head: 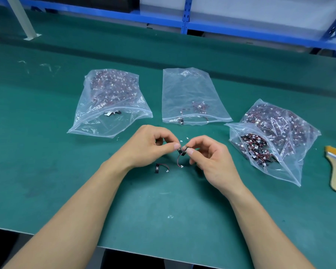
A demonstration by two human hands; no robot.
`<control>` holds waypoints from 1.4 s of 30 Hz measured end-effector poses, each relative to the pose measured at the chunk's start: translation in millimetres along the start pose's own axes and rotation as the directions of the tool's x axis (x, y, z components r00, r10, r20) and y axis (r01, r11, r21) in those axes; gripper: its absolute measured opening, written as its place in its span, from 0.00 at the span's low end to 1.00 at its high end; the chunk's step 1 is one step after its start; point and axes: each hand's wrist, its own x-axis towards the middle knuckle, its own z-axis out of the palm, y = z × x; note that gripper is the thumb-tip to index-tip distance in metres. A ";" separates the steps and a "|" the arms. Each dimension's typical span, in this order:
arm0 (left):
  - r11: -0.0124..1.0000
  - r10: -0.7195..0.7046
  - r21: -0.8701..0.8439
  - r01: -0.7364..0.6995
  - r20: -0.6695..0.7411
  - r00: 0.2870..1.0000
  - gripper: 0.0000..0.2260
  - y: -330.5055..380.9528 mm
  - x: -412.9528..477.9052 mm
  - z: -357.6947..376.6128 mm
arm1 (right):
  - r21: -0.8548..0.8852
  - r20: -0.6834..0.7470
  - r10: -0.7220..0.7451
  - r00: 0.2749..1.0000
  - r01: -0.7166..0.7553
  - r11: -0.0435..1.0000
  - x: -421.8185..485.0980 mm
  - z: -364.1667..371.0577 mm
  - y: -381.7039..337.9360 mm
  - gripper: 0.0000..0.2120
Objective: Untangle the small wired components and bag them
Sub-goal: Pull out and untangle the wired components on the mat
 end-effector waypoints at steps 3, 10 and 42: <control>0.999 -0.040 -0.001 0.040 0.010 0.999 0.06 -0.5 -0.5 -0.8 | 0.028 -0.062 -0.013 0.998 0.014 1.000 0.5 -4.2 -0.1 0.09; 0.996 -0.091 0.039 0.086 0.162 0.983 0.06 -1.0 -3.6 -0.1 | 0.015 0.017 -0.031 0.999 0.031 0.999 -0.2 -18.1 -1.7 0.04; 0.744 -0.014 0.661 0.095 -0.127 0.992 0.17 -28.5 63.9 24.7 | -0.722 -0.094 -0.093 0.991 -0.003 0.691 66.0 -35.0 0.7 0.08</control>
